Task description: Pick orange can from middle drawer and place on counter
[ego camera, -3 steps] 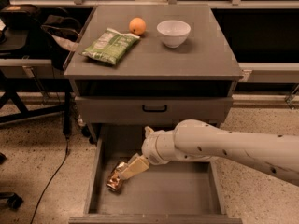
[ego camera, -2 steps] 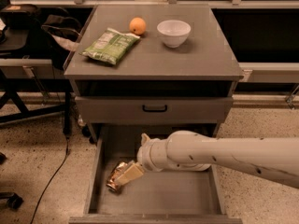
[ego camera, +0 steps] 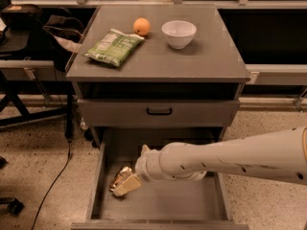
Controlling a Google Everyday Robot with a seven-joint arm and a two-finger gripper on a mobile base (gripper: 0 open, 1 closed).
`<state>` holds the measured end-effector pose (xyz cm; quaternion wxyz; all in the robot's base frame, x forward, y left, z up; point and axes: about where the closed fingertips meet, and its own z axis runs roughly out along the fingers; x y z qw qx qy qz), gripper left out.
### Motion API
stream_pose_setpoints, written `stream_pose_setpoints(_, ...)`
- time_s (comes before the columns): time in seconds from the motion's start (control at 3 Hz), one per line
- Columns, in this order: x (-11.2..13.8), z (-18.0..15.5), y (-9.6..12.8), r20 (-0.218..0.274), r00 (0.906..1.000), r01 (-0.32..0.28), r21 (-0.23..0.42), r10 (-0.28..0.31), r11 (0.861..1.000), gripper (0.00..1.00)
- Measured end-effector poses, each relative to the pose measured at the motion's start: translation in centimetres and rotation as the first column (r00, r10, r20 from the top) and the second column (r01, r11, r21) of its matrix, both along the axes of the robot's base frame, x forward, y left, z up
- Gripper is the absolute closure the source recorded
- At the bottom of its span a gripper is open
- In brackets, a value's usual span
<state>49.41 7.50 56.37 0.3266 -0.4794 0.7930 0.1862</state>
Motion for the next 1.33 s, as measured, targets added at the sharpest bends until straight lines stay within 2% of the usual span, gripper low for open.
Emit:
stream_pose_setpoints(0.33,0.0,-0.5,0.0,0.000,0.9999,0.015,0.004,-0.015,1.000,0.00)
stream_pose_setpoints(0.67,-0.3,-3.9,0.2,-0.038,0.9968,0.070,-0.006,-0.070,0.998,0.00)
stream_pose_setpoints(1.33,1.9,-9.2,1.5,0.005,0.9828,0.185,0.026,-0.185,0.982,0.00)
